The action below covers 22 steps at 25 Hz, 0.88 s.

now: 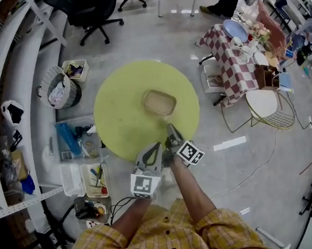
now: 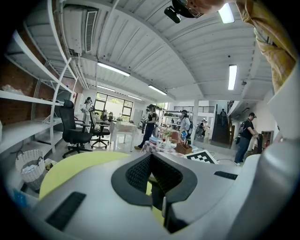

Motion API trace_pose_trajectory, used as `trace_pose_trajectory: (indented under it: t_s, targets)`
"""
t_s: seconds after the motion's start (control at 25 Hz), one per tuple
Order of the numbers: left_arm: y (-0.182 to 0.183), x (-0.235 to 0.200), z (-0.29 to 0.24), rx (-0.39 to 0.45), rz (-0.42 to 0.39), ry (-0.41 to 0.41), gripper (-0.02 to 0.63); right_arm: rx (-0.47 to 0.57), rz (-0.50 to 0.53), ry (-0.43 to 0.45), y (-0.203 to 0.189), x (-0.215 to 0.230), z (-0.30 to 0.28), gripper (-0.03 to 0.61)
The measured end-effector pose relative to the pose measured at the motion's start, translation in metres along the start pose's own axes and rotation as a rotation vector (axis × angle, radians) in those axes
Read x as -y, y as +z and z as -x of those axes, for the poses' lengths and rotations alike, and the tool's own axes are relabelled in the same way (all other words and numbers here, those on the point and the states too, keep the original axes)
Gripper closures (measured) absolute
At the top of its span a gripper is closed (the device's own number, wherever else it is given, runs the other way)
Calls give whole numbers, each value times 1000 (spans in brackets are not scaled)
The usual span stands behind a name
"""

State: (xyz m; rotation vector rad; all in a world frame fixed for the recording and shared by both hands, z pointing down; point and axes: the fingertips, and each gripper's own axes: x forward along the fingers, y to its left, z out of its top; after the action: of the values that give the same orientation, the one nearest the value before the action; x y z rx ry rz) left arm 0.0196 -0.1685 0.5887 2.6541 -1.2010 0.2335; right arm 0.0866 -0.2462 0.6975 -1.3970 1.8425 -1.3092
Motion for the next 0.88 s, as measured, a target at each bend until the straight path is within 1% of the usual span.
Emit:
trace_pose_trajectory:
  t_s: [0.16,0.32,0.48,0.6,0.68,0.76,0.88]
  targets:
    - [-4,4,-1,9,0,-7,608,30,-71,24,-1,13,-3,580]
    - [-9,5,-2,0,5,-4,609,54,-131,43,0,22,-8,580]
    - [-12,8,-3,-4,17,0,609,66,-188,31,-4,35,-10,578]
    - [-9,9,-4,5,40,3,609,60,-199,26,-9,41,-10,578]
    - [-9,9,-4,3,31,0,609,57,-207,27,-12,43,-12,577]
    - [-14,9,-4,-3,5,-7,609,54,-221,28,-15,46,-13,537]
    - [-20,8,-6,-12,12,-6,609,62,-251,19,-17,53,-16,537]
